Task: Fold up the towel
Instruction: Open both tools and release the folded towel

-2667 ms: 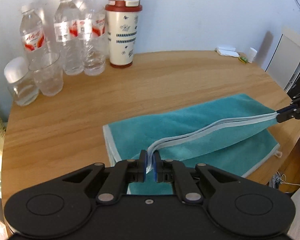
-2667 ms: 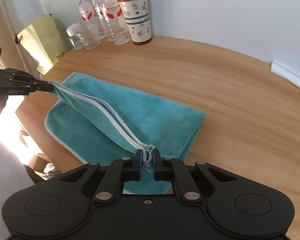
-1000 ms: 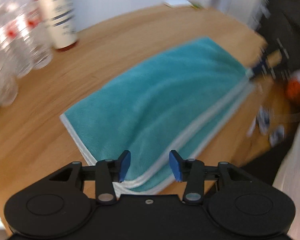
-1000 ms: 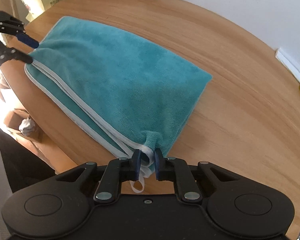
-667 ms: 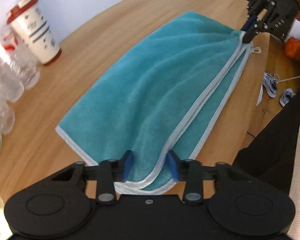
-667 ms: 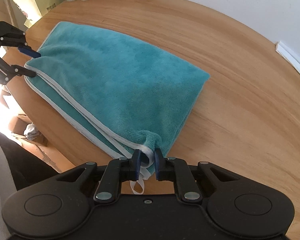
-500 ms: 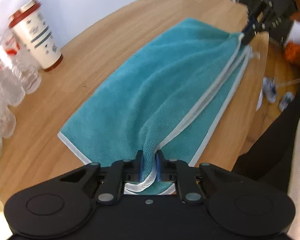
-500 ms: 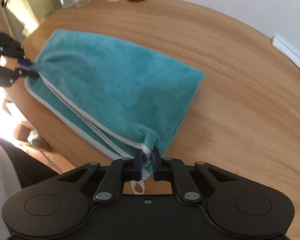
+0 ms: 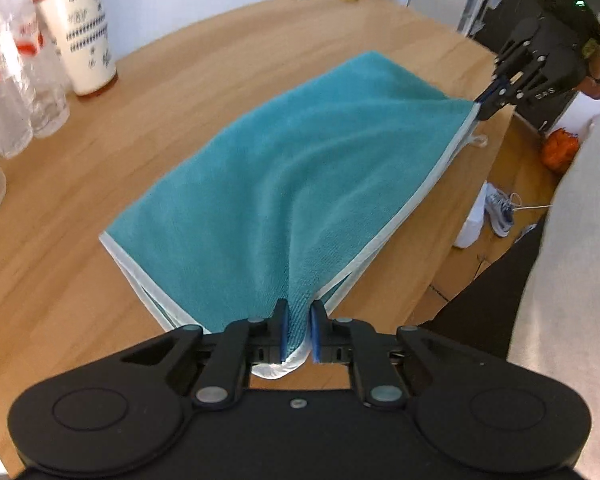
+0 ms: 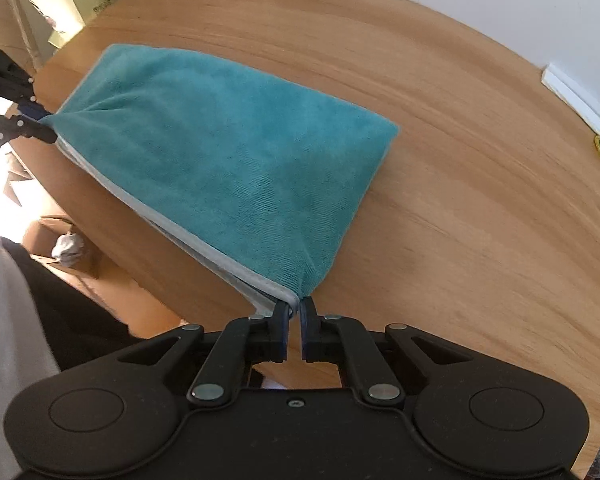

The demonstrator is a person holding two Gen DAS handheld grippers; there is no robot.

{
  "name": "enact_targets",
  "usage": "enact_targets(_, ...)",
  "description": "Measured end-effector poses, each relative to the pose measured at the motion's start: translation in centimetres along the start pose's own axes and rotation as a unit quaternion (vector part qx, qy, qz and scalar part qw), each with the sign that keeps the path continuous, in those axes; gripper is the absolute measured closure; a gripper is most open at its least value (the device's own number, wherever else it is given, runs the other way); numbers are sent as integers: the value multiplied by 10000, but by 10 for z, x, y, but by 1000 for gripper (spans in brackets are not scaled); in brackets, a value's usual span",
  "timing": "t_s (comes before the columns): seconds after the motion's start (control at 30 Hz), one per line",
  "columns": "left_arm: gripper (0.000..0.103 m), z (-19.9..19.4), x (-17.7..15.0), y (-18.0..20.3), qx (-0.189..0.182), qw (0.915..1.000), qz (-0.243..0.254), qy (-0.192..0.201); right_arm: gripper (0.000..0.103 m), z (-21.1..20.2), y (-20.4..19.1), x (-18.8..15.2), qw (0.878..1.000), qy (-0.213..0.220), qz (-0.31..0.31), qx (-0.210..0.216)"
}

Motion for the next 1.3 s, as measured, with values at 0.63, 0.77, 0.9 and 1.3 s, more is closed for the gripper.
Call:
enact_targets(0.63, 42, -38, 58, -46, 103, 9928, -1085, 501, 80, -10, 30, 68, 9965, 780, 283, 14)
enact_targets(0.77, 42, -14, 74, -53, 418, 9829, -1679, 627, 80, 13, 24, 76, 9973, 649, 341, -1)
enact_targets(0.9, 42, 17, 88, -52, 995, 9765, -1773, 713, 80, 24, 20, 72, 9987, 420, 286, 0)
enact_targets(1.3, 32, 32, 104, -72, 1526, 9702, -1744, 709, 80, 29, 26, 58, 9991, 257, 329, -1)
Point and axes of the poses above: each gripper's, at about its wrist camera, not at the fingertips, and z roughly the way its jaws point, y to its right, x to its top, the point moved 6 cm from there along z, roughly the way its jaws point, and after that the axes turned 11 degrees about -z, right-handed, at the moved point
